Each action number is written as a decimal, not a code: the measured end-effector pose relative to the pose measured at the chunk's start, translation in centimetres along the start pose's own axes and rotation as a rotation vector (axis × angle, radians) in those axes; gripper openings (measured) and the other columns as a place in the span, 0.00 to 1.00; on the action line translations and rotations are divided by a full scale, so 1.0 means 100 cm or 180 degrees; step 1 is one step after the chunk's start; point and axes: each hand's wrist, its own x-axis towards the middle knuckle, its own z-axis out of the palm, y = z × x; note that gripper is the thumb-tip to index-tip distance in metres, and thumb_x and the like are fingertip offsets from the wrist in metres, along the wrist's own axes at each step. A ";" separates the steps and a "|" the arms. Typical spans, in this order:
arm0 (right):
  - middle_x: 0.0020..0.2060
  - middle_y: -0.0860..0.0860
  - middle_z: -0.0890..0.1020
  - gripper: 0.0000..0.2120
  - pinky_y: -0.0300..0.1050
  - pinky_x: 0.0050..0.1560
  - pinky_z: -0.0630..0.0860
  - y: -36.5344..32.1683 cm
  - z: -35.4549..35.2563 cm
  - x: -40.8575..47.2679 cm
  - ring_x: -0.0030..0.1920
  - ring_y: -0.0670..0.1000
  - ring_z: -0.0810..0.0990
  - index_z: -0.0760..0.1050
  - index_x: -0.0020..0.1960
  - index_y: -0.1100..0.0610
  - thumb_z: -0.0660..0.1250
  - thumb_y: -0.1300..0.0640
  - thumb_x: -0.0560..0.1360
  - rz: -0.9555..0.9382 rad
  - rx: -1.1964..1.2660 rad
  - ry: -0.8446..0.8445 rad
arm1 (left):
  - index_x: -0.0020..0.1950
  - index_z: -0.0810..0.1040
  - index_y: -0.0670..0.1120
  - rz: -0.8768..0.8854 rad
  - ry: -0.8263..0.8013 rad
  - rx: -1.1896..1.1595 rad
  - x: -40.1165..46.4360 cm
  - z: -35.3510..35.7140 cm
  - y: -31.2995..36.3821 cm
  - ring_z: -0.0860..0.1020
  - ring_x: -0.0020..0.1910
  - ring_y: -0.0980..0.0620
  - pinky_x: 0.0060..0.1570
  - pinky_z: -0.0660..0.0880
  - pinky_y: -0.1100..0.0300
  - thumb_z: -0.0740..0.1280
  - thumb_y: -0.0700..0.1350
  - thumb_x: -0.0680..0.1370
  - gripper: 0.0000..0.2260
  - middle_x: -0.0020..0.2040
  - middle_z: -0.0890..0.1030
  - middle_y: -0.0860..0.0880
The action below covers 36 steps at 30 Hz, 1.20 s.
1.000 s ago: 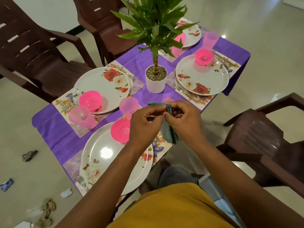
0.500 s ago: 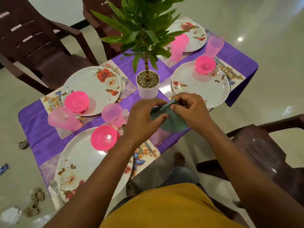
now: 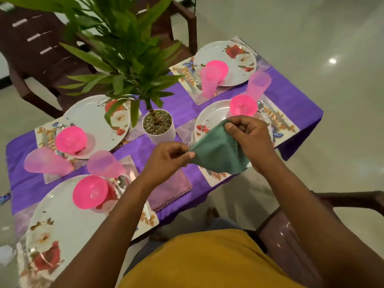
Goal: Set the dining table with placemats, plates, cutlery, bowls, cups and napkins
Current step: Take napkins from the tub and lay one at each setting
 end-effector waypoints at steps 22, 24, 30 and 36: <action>0.45 0.55 0.83 0.19 0.46 0.43 0.77 0.019 -0.024 -0.007 0.44 0.52 0.81 0.84 0.52 0.57 0.61 0.44 0.82 0.0838 0.0715 -0.0570 | 0.46 0.84 0.51 0.1080 0.0280 0.0836 0.085 0.017 0.057 0.80 0.41 0.60 0.41 0.73 0.62 0.69 0.60 0.80 0.13 0.40 0.83 0.60; 0.47 0.53 0.85 0.15 0.50 0.47 0.78 0.013 -0.022 -0.003 0.47 0.52 0.83 0.84 0.54 0.58 0.66 0.47 0.80 0.0640 0.0331 -0.0626 | 0.47 0.84 0.49 0.1195 0.0094 0.0804 0.083 0.021 0.059 0.81 0.42 0.55 0.42 0.76 0.55 0.71 0.56 0.81 0.11 0.40 0.84 0.56; 0.47 0.50 0.87 0.08 0.58 0.54 0.82 -0.011 -0.019 0.022 0.50 0.54 0.85 0.86 0.53 0.55 0.71 0.52 0.79 0.0127 -0.0506 -0.0804 | 0.49 0.85 0.50 0.1272 -0.0148 0.0901 0.088 0.025 0.065 0.83 0.43 0.50 0.43 0.78 0.49 0.71 0.54 0.81 0.09 0.42 0.85 0.52; 0.46 0.47 0.87 0.07 0.58 0.52 0.83 -0.022 -0.046 0.050 0.49 0.52 0.85 0.86 0.52 0.52 0.71 0.50 0.79 -0.0074 -0.0685 -0.0748 | 0.47 0.85 0.50 0.1021 -0.0117 0.0892 0.101 0.027 0.065 0.80 0.38 0.55 0.36 0.75 0.53 0.65 0.64 0.79 0.19 0.38 0.83 0.53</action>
